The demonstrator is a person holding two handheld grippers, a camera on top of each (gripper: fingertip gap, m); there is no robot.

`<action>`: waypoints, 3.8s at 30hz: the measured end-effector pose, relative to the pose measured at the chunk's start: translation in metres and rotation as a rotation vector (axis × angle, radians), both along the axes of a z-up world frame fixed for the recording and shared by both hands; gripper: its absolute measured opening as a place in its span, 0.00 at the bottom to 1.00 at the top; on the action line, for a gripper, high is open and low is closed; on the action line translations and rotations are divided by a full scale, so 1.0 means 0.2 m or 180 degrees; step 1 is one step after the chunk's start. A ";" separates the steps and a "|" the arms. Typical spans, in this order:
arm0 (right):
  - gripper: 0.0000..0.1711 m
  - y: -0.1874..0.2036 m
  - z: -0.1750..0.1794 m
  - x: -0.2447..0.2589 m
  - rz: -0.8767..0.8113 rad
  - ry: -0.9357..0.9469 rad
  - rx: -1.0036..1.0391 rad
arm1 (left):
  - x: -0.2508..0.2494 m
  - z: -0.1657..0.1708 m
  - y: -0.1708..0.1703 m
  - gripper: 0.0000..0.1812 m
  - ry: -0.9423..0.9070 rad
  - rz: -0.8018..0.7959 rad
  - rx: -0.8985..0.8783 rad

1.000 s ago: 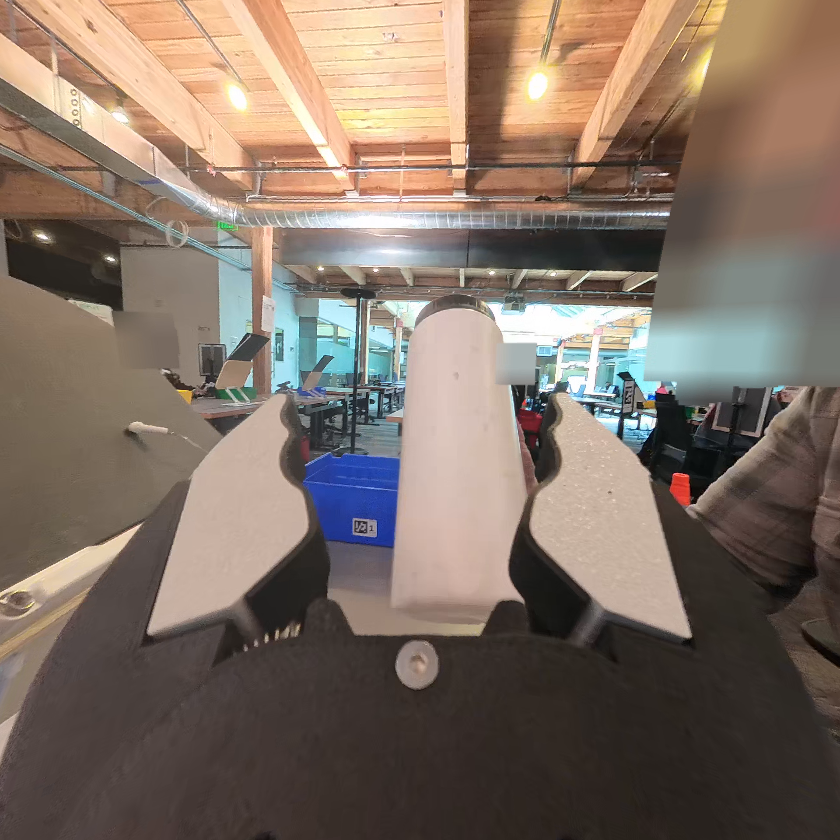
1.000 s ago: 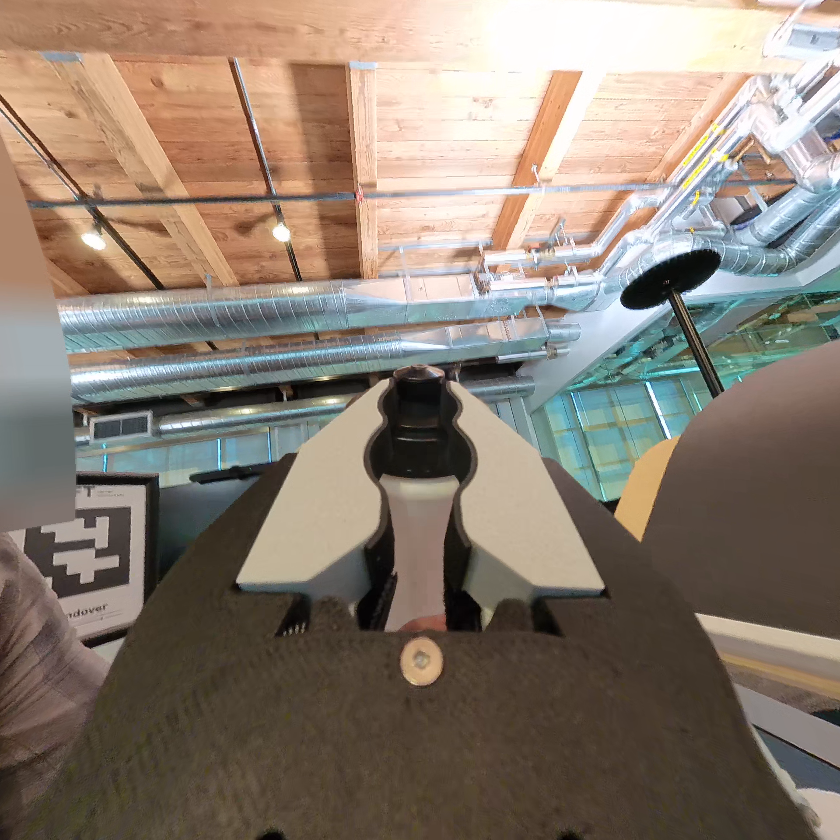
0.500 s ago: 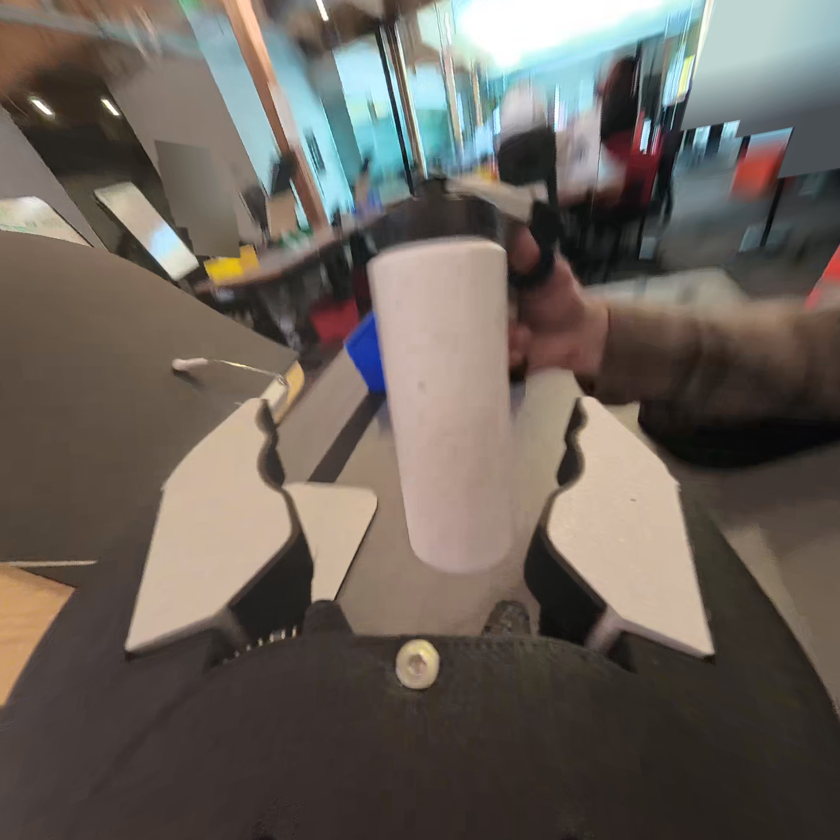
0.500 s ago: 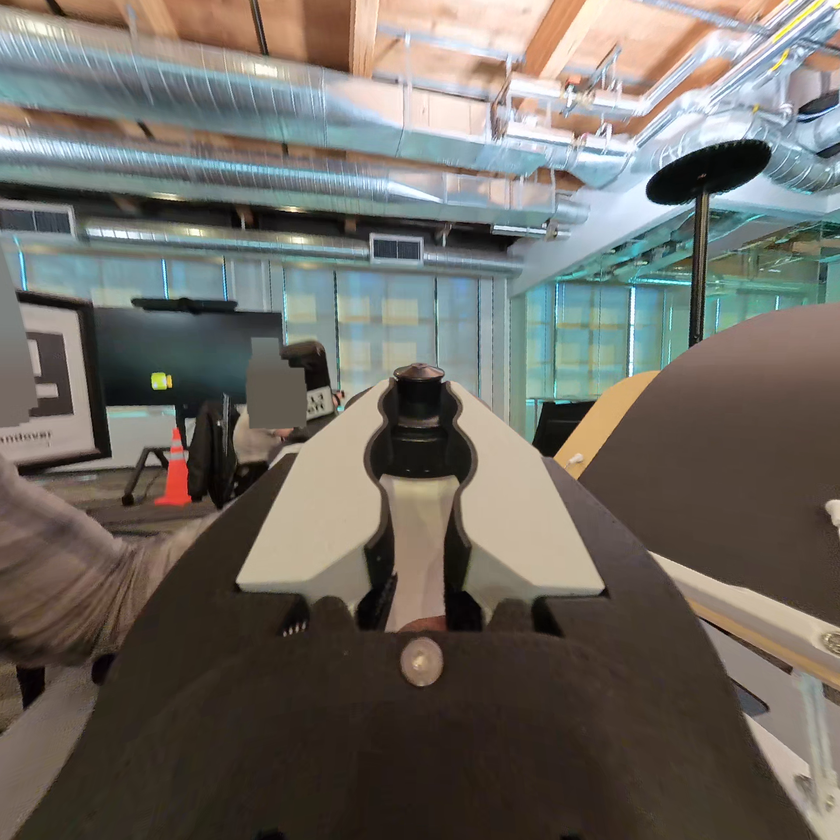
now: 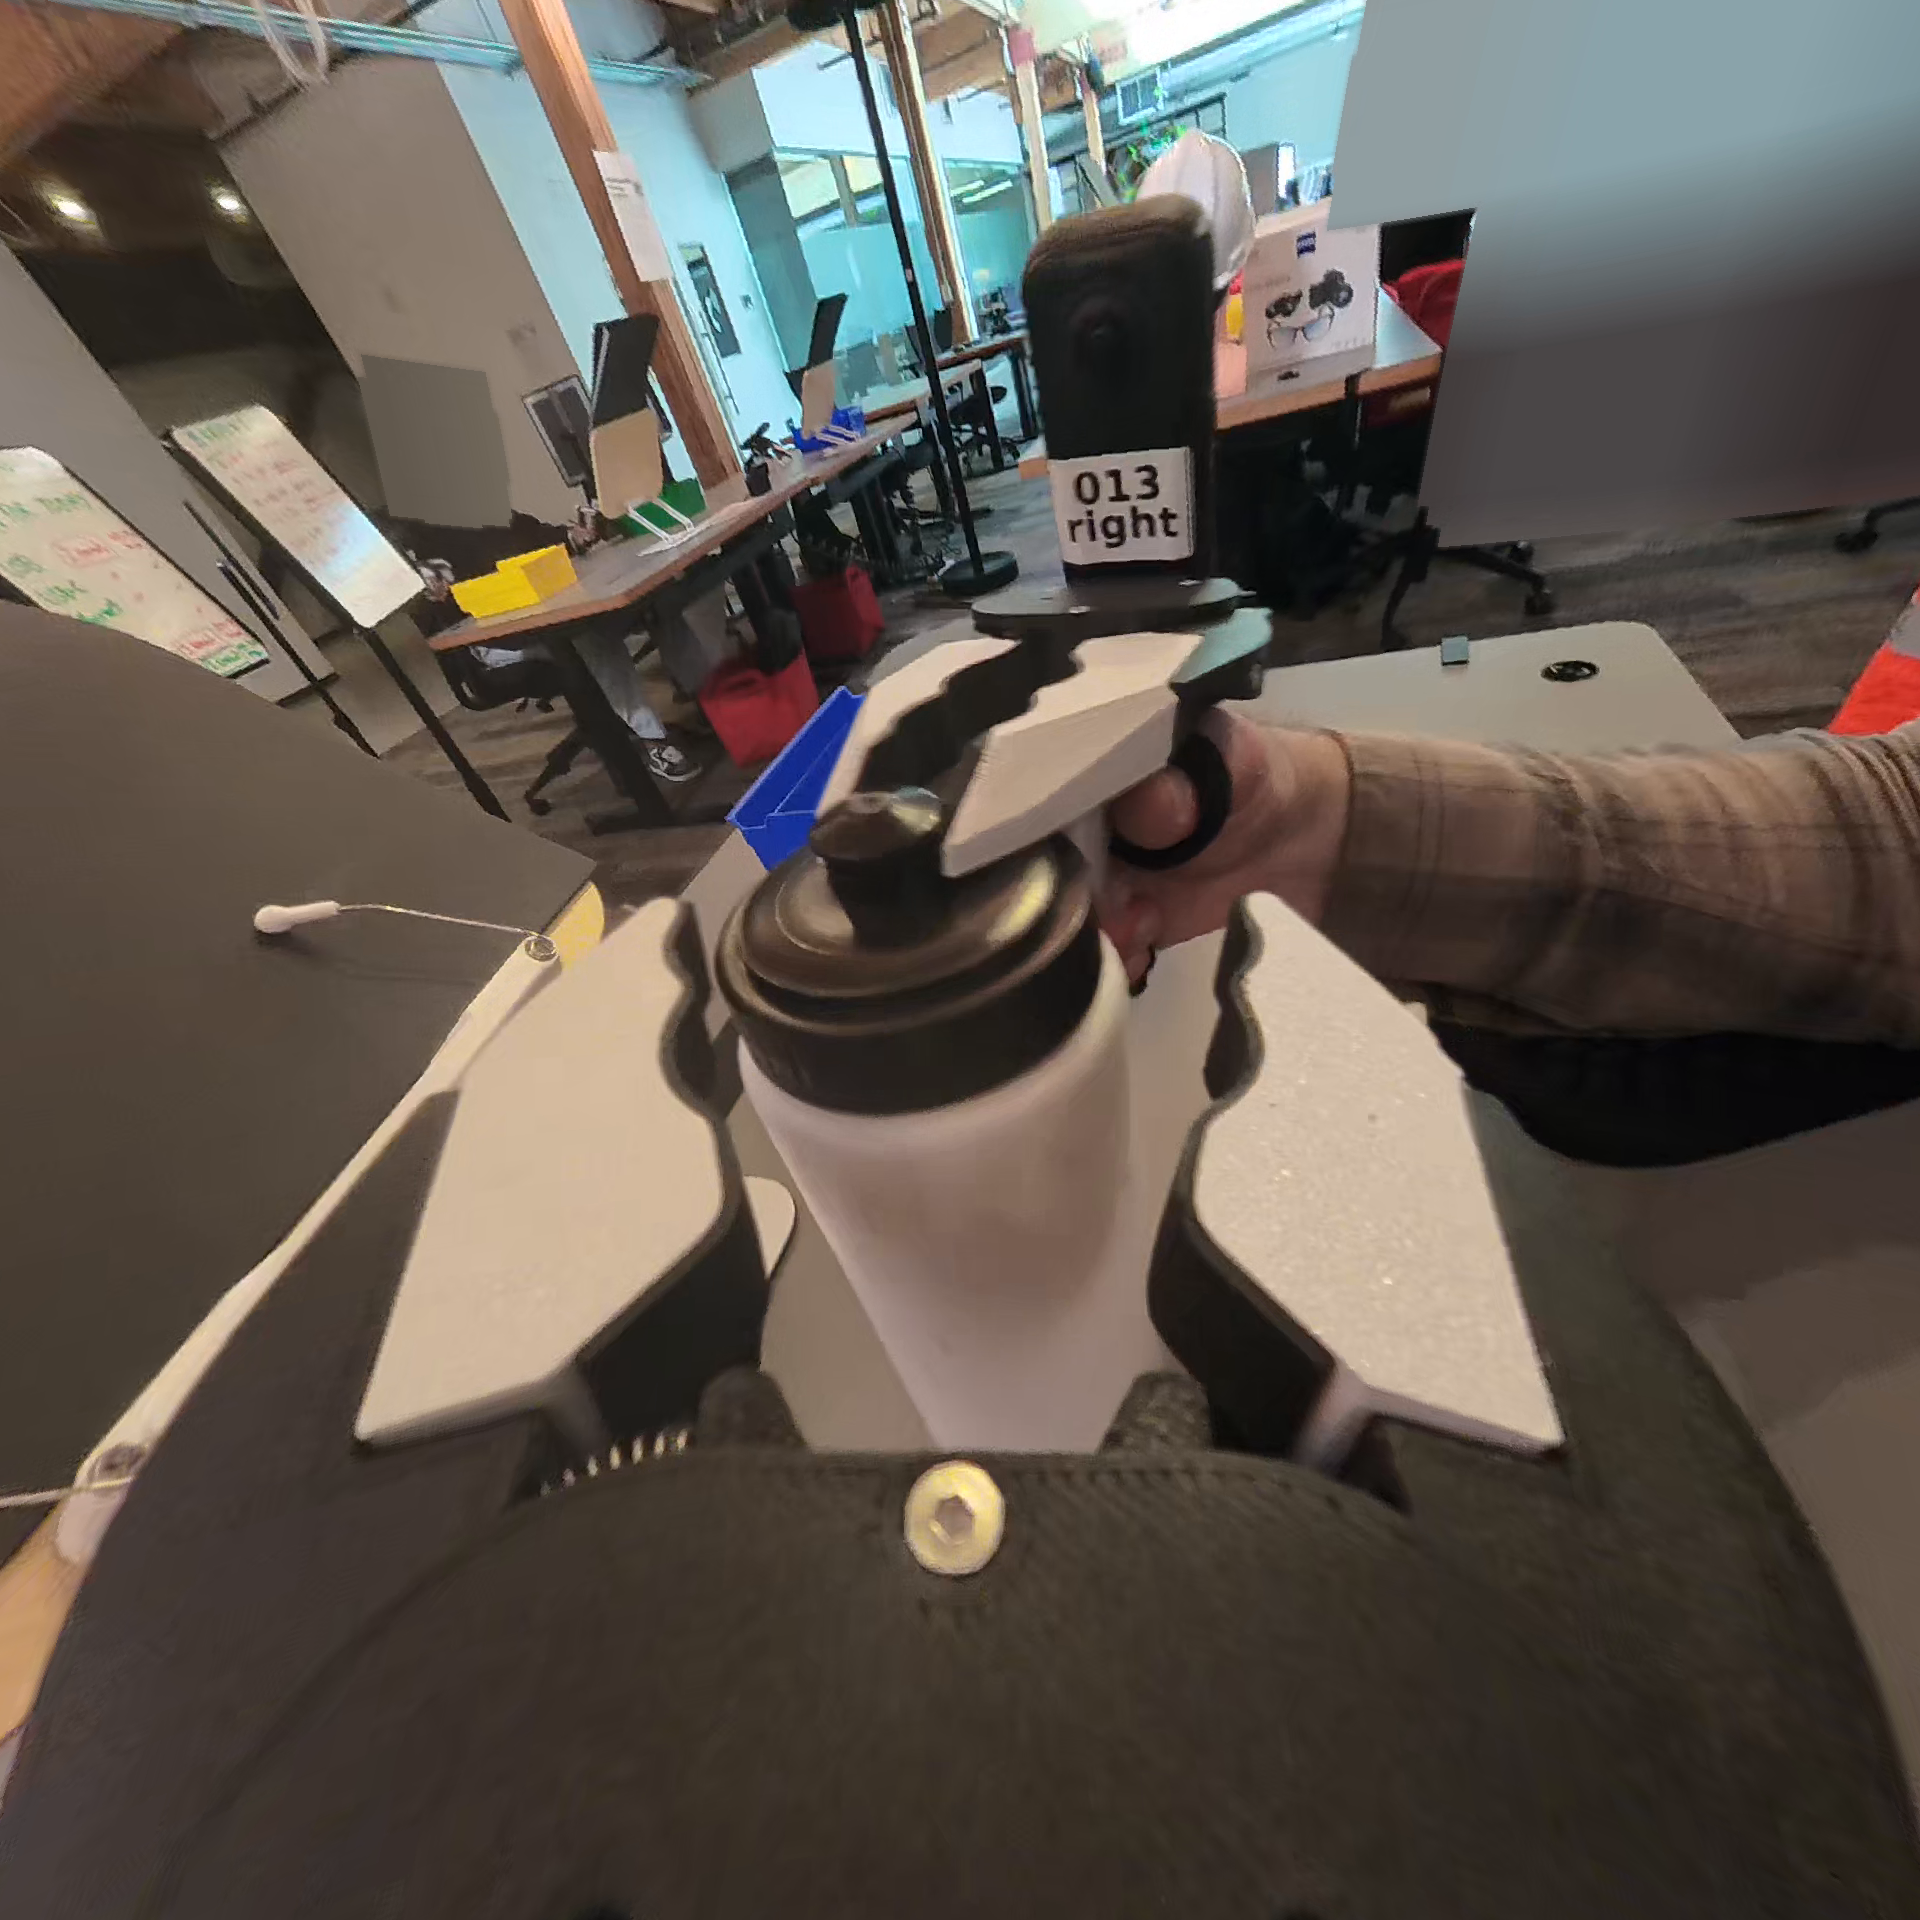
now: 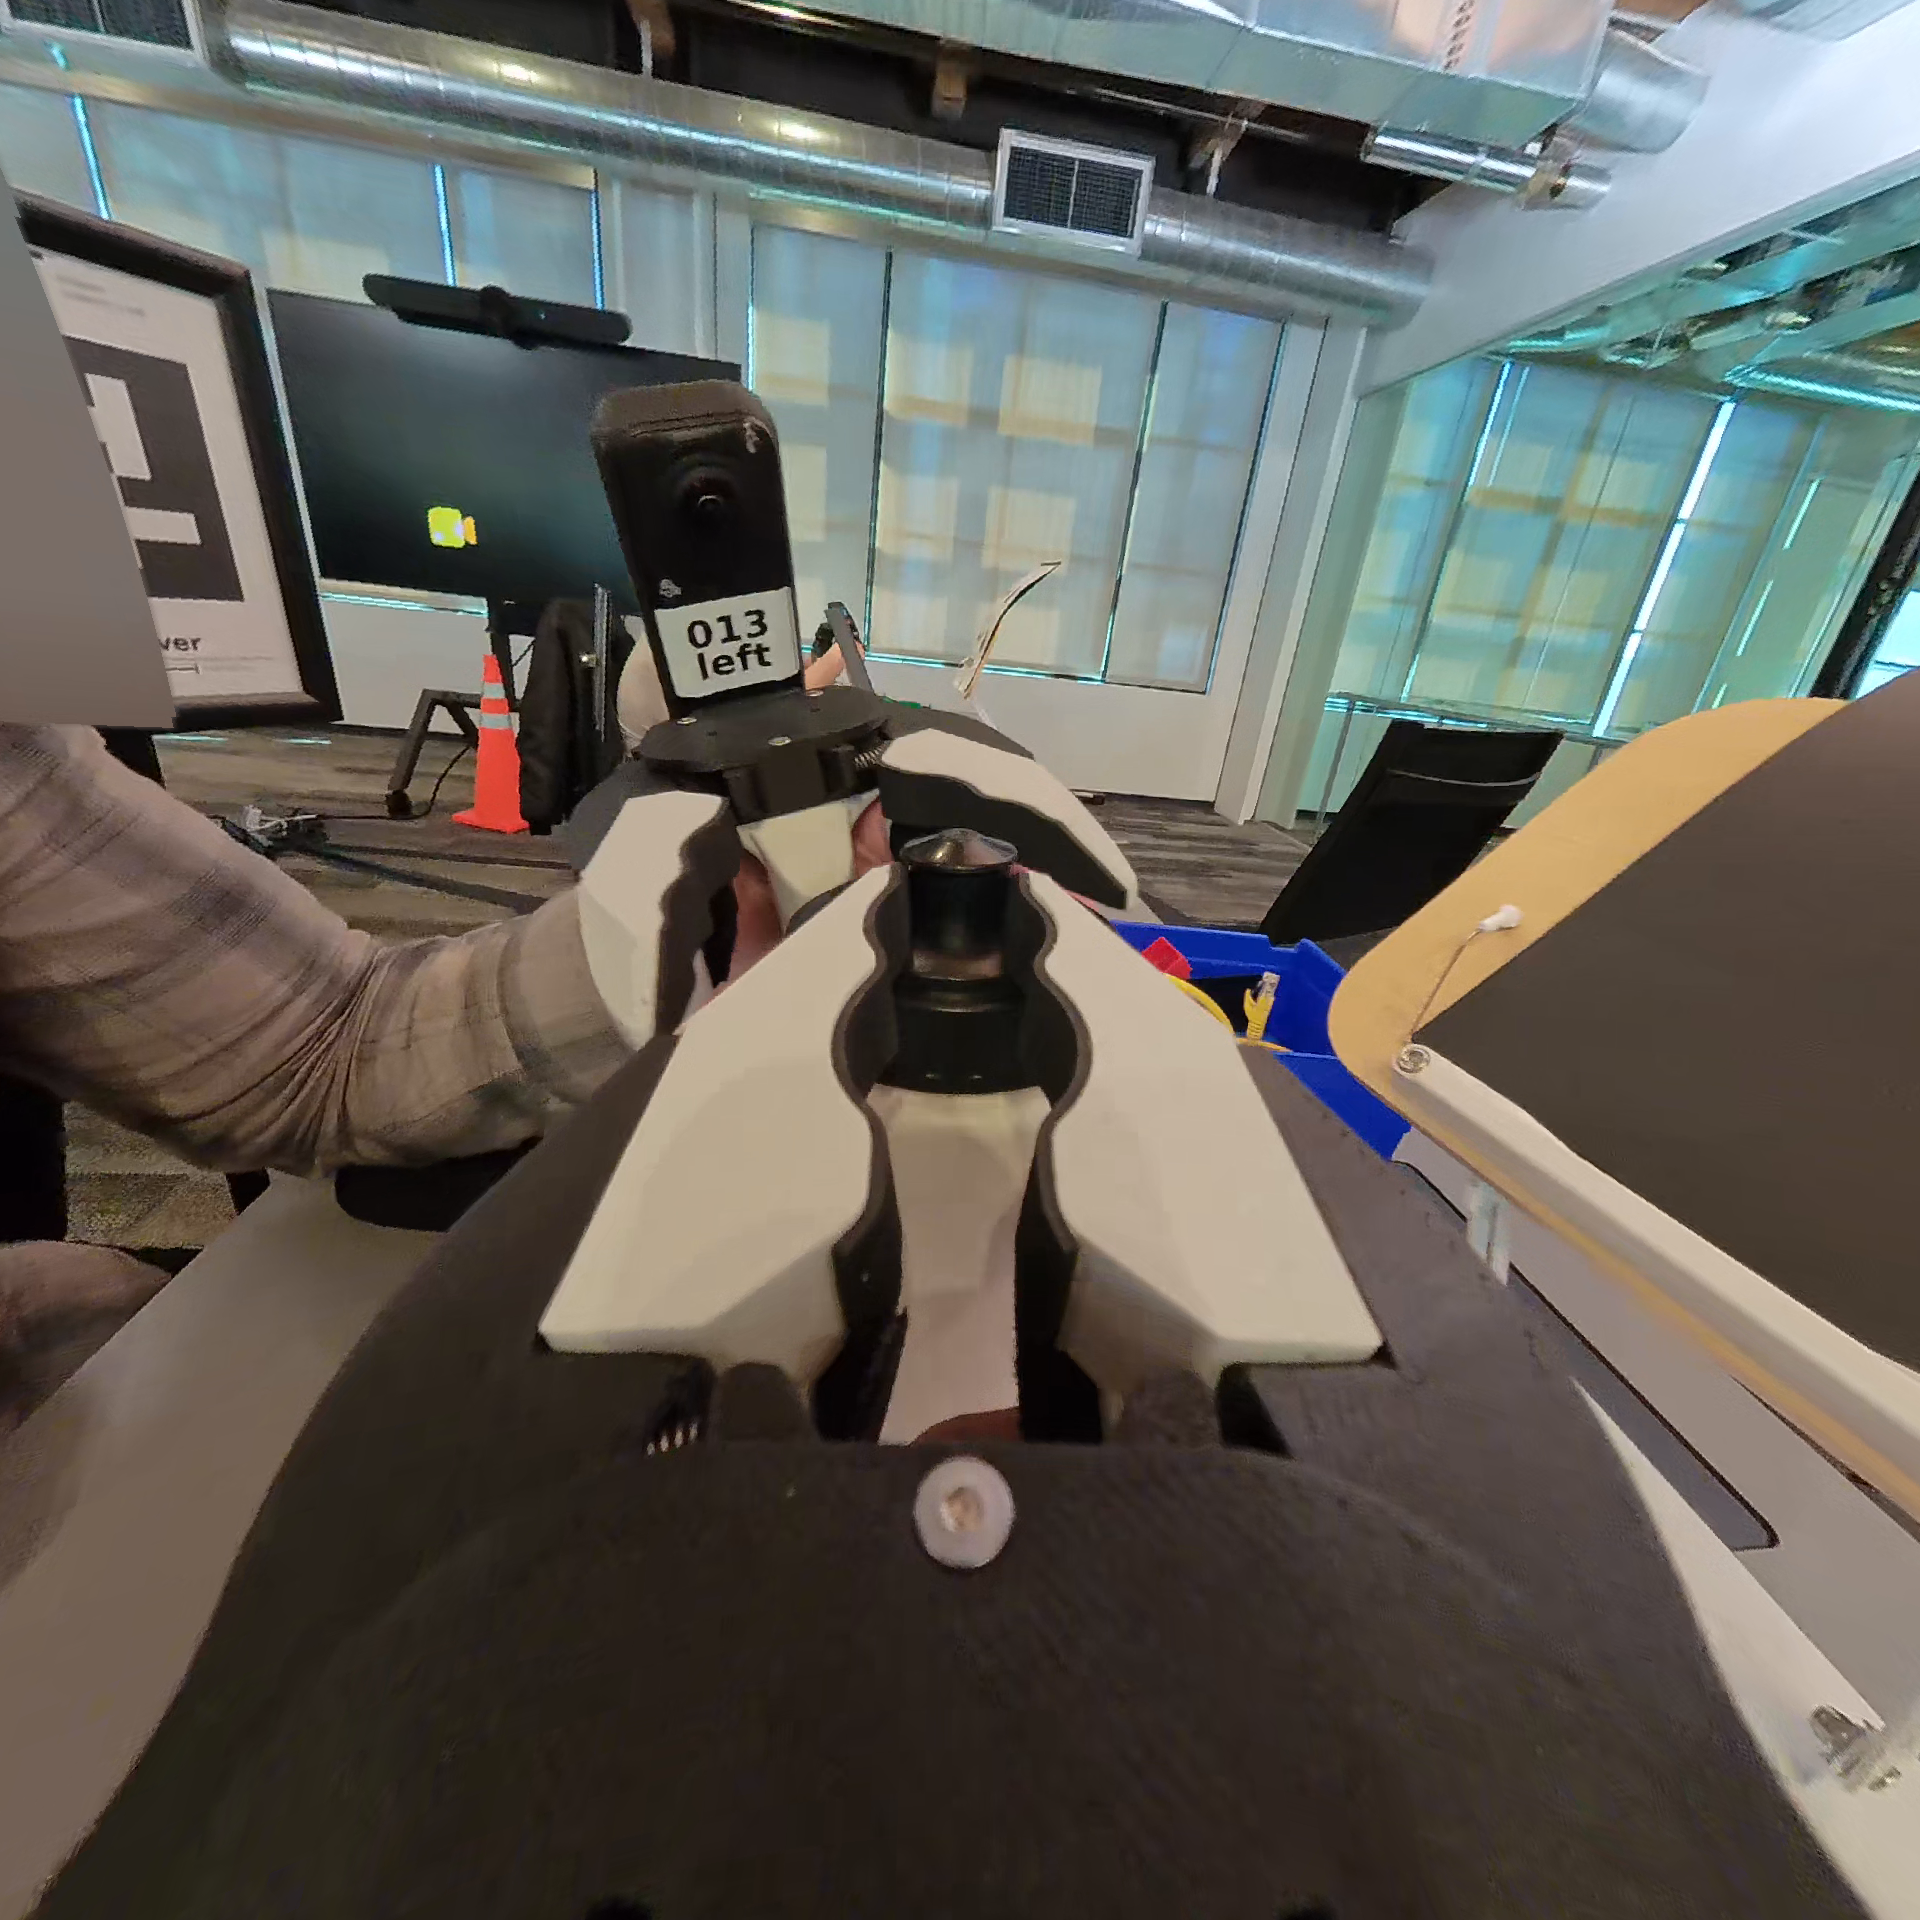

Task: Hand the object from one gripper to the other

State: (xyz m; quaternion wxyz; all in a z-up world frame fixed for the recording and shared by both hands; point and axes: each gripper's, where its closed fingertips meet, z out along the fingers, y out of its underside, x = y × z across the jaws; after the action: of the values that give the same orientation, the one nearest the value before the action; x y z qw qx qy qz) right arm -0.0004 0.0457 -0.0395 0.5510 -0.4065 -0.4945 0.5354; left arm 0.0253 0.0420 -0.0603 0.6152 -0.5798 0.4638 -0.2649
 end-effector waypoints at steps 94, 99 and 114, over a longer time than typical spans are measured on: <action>0.54 0.02 -0.27 -0.08 0.0655 0.0055 -0.0683 | -0.46 0.41 0.01 0.44 -0.1373 0.0079 -0.0107; 0.53 0.06 -0.23 -0.03 0.0587 0.0189 -0.0705 | -0.47 0.38 0.04 0.44 -0.1422 0.0037 -0.0180; 0.52 0.18 -0.16 0.06 0.0299 0.0419 -0.0771 | -0.51 0.25 0.14 0.43 -0.1578 -0.0074 -0.0423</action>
State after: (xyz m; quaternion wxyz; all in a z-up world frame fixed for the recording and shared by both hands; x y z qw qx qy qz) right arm 0.0117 0.0814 -0.0711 0.5034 -0.4104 -0.4075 0.6420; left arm -0.0759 0.0704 -0.0112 0.6676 -0.5309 0.2870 -0.4359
